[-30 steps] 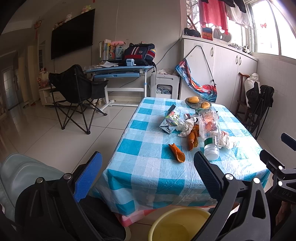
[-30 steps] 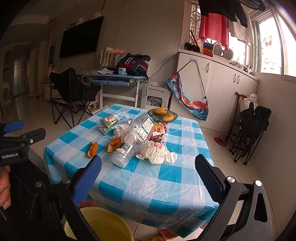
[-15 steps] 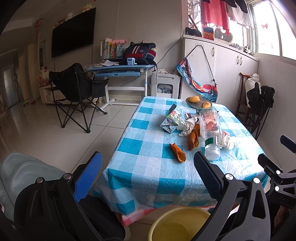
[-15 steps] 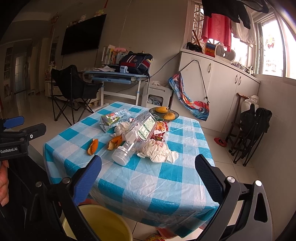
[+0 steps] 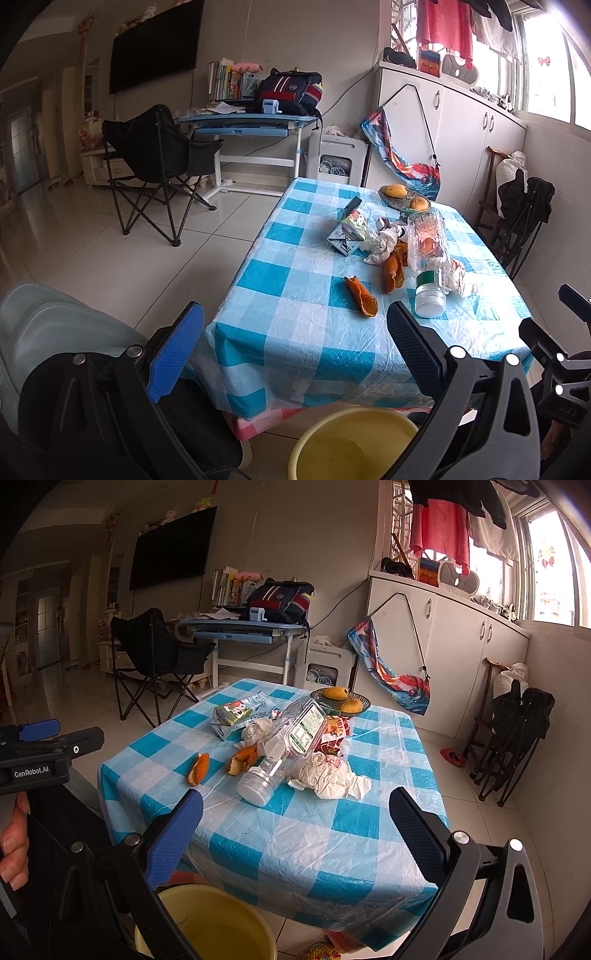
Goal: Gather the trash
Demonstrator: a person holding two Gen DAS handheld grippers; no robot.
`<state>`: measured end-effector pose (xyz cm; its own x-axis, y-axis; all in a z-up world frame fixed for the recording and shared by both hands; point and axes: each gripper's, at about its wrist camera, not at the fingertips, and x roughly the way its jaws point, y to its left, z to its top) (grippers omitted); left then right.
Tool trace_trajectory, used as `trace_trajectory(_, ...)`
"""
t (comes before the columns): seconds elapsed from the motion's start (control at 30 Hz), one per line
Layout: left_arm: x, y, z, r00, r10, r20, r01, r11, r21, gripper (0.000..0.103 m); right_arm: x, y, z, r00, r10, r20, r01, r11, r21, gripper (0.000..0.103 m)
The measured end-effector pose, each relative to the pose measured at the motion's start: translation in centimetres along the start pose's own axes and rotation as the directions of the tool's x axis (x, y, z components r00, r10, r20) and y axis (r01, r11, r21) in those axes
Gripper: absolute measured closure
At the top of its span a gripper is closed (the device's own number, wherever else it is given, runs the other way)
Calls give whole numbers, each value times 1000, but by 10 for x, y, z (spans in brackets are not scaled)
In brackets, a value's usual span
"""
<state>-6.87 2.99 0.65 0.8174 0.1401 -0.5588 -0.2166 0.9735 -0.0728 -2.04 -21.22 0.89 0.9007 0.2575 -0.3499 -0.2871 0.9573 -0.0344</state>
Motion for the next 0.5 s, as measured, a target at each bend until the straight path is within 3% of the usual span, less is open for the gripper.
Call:
trace_trajectory(0.27, 24, -18, 13, 998, -15, -62, 15, 1000, 3, 7, 3, -14, 4, 998, 42, -50, -38, 996, 79, 6)
trace_trajectory(0.43, 57, -37, 22, 991, -22, -130, 24, 1000, 17, 7, 29, -37, 16, 990, 103, -97, -87, 984, 157, 7)
trace_trajectory(0.5, 72, -41, 24, 987, -21, -158, 23, 1000, 12, 7, 45, -47, 24, 981, 157, -111, -132, 969, 210, 16)
